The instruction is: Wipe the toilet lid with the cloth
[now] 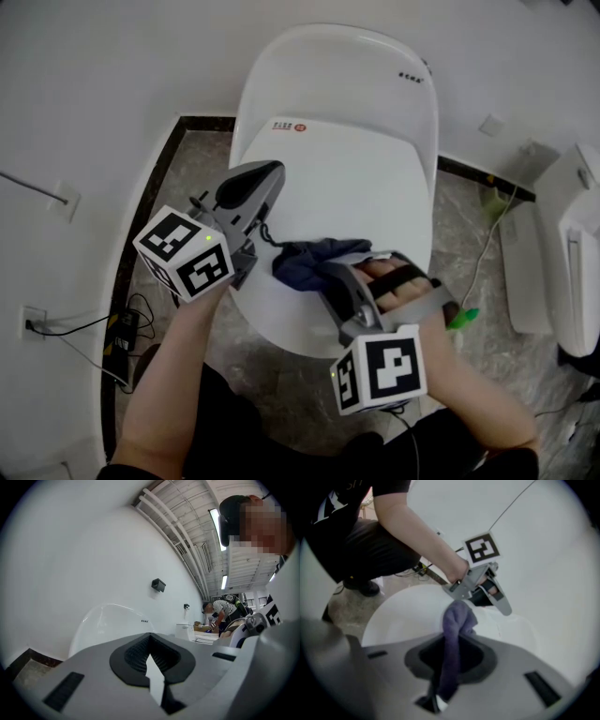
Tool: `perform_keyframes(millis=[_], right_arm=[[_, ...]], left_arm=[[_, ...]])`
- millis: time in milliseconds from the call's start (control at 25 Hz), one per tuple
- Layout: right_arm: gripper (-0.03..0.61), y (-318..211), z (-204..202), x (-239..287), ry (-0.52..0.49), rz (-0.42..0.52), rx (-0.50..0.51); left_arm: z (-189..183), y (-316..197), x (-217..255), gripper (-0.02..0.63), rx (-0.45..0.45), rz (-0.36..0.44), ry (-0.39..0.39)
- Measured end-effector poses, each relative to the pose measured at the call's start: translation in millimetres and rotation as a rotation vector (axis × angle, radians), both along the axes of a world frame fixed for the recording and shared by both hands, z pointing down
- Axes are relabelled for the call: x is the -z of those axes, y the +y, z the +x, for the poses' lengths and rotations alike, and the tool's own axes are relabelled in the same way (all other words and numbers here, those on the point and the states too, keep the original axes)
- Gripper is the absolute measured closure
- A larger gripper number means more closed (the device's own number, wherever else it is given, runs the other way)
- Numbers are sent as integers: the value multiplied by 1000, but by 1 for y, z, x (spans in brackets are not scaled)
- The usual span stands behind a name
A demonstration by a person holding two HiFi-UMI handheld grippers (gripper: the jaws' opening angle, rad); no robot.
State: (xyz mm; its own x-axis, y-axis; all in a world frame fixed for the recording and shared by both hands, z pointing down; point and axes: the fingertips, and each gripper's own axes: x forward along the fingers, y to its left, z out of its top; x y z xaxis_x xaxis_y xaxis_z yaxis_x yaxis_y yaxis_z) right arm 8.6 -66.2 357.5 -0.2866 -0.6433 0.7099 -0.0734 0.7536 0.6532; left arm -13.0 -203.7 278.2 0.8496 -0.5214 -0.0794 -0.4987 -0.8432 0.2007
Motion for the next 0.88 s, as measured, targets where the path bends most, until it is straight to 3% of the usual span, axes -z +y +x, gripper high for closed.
perform_keyframes(millis=[880], right_arm=[[503, 64, -14, -11, 14, -32, 40]], left_arm=[[0, -1, 0, 600, 6, -15, 1]])
